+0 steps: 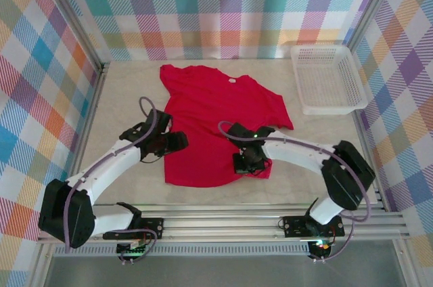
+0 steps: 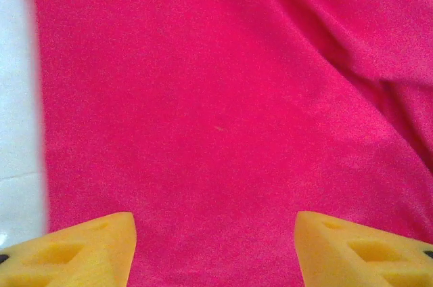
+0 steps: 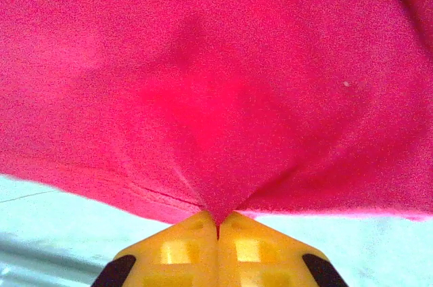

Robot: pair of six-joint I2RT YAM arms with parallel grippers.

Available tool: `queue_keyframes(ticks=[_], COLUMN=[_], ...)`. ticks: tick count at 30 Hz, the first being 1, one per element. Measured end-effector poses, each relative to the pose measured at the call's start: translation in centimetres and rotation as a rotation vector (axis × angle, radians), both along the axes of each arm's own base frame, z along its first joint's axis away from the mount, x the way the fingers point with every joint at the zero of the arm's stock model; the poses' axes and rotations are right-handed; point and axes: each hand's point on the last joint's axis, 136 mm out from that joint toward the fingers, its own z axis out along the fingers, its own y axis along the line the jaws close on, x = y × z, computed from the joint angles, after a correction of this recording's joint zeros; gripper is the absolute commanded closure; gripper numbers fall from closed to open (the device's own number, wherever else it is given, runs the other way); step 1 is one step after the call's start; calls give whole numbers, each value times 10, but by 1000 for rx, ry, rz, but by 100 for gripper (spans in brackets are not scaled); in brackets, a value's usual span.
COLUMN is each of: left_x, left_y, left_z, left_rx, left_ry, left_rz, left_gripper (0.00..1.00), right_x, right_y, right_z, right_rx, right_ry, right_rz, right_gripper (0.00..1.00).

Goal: Fold the inside-out t-shirt

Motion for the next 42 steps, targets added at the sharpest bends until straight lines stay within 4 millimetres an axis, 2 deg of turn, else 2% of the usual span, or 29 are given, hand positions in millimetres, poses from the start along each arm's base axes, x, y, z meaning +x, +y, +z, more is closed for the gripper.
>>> queue_keyframes(ticks=[3,5,10,12,14,17,20,23,29,30,31,34,38,39,40,42], left_x=[-12,-18,-36,-45,-55,-55,-41,-29,-11,-7,-2,13,31,35,39,48], left_y=[-38,-61,-112,-125,-132,-136,-134,-135,-148,-149,-150,-147,-127,-121,-115,-99], left_z=[7,7,6,5,3,2,0,-11,-33,-36,-39,-45,-41,-37,-33,-17], left_rx=[-28,-37,-57,-63,-57,-13,75,181,344,369,393,493,618,639,649,650], left_ry=[-43,-72,-211,-280,-340,-412,-471,-496,-548,-554,-562,-584,-583,-576,-570,-560], left_rz=[-169,-273,-515,-600,-674,-730,-737,-741,-751,-746,-736,-715,-666,-653,-642,-593], left_gripper=[26,23,11,9,8,7,3,3,4,8,18,57,82,97,100,100], right_x=[15,26,48,54,57,60,63,67,70,70,71,74,80,82,84,87], right_y=[8,5,-7,-11,-11,-9,-7,-2,0,0,-1,-5,-19,-25,-30,-40], right_z=[35,50,61,61,62,62,67,74,80,80,80,80,85,86,87,87], right_rx=[83,121,168,176,186,203,225,246,271,272,273,271,266,261,257,249], right_ry=[-70,-98,-101,-96,-87,-76,-75,-82,-84,-83,-83,-88,-107,-114,-123,-135], right_rz=[-4,-27,-88,-107,-110,-109,-109,-105,-101,-102,-104,-109,-135,-146,-155,-171], right_gripper=[100,100,100,100,100,100,100,100,100,100,100,100,100,100,100,100])
